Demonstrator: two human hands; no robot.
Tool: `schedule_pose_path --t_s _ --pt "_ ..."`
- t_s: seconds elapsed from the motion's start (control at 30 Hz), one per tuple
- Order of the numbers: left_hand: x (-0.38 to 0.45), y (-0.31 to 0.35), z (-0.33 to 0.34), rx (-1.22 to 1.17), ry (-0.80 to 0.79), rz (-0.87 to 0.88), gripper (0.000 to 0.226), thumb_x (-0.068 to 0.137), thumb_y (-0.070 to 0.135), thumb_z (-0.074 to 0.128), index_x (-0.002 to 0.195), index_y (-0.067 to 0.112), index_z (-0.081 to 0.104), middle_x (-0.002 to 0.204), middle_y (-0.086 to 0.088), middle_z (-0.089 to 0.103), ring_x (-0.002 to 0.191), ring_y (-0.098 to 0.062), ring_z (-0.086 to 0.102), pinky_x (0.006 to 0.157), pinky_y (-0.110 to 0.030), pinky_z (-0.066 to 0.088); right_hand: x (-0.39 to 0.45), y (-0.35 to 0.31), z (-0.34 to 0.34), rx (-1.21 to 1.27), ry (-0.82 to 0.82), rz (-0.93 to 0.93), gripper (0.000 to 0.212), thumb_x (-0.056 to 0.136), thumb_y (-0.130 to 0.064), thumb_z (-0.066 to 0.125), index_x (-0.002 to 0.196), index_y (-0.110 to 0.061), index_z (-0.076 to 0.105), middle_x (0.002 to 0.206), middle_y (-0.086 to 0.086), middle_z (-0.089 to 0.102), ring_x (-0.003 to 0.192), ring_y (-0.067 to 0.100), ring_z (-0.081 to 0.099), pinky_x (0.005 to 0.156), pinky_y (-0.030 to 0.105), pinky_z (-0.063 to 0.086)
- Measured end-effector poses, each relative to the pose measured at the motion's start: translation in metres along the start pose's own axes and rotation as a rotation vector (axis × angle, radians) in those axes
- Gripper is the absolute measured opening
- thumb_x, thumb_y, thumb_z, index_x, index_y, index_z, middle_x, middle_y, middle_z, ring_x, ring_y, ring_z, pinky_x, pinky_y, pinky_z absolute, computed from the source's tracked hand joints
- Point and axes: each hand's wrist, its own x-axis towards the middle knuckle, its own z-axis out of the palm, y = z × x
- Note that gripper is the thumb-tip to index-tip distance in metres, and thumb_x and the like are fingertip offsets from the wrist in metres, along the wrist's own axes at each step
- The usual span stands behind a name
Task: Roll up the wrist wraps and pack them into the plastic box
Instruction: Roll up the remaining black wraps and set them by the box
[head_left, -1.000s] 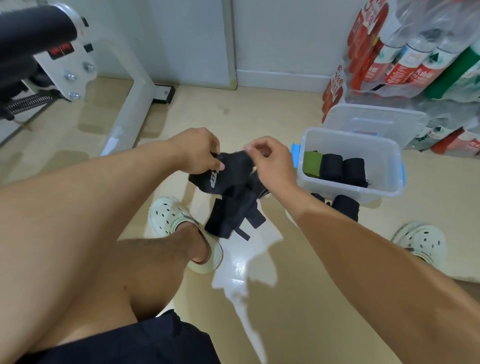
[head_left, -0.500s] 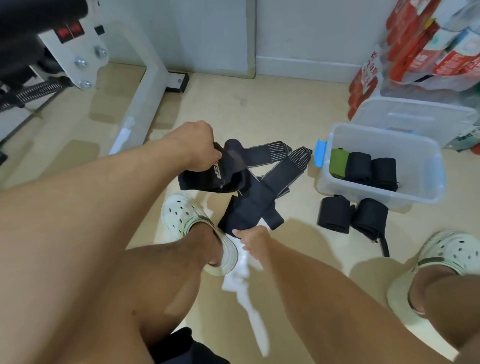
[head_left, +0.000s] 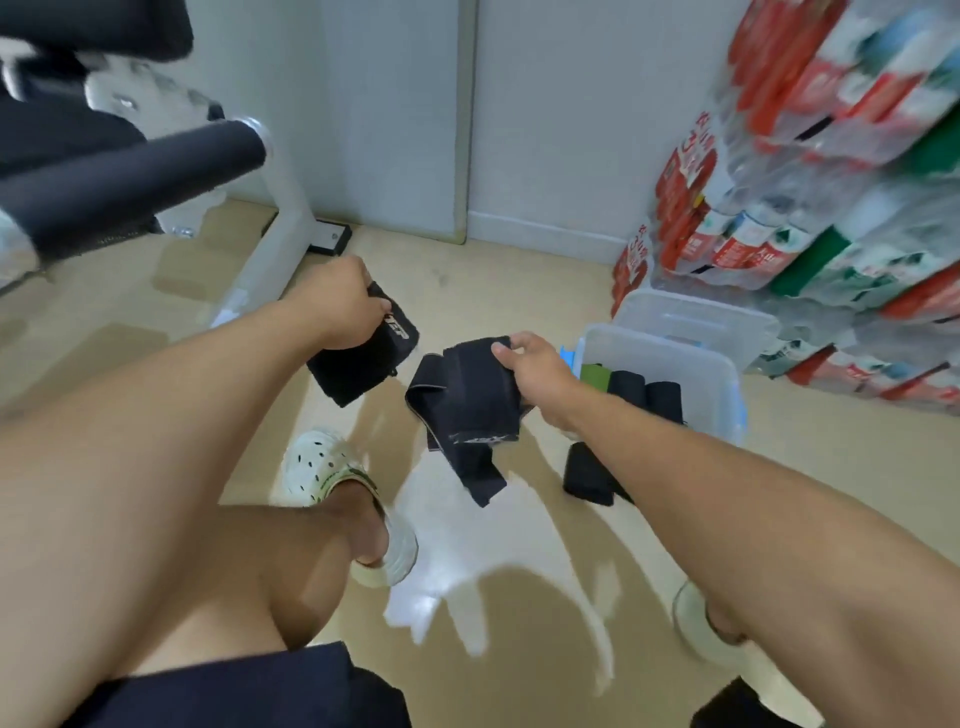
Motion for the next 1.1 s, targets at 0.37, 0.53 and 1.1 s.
schedule_pose_path --t_s 0.37,0.53,1.1 --pt "-0.074 0.075 -0.008 -0.752 -0.053 0.021 0.022 0.096 0.029 0.068 0.084 0.016 0.055 0.082 -0.003 0.064 0.078 -0.020 0.060 0.065 -0.030 0.043 -0.110 -0.098 -0.103 0.483 -0.057 -0.013 0.018 0.105 -0.021 0.056 0.105 -0.009 0.070 0.088 0.003 0.072 0.081 0.019 0.070 0.068 0.031 0.058" --pt "-0.075 0.098 -0.001 -1.020 -0.182 -0.006 0.028 0.088 0.029 0.078 0.076 0.018 0.056 0.078 -0.006 0.073 0.075 -0.025 0.069 0.068 -0.030 0.050 -0.122 -0.095 -0.111 0.452 -0.228 -0.082 0.032 0.096 -0.007 0.065 0.127 0.002 0.065 0.121 0.021 0.072 0.113 0.035 0.070 0.095 0.044 0.059" --pt "-0.041 0.098 0.002 -0.959 -0.002 -0.121 0.021 0.089 0.028 0.077 0.086 0.016 0.060 0.083 -0.007 0.072 0.071 -0.025 0.068 0.057 -0.028 0.052 -0.108 -0.068 -0.113 0.167 -0.039 -0.249 0.019 0.093 -0.017 0.073 0.112 -0.013 0.072 0.107 0.002 0.078 0.101 0.017 0.073 0.092 0.036 0.058"
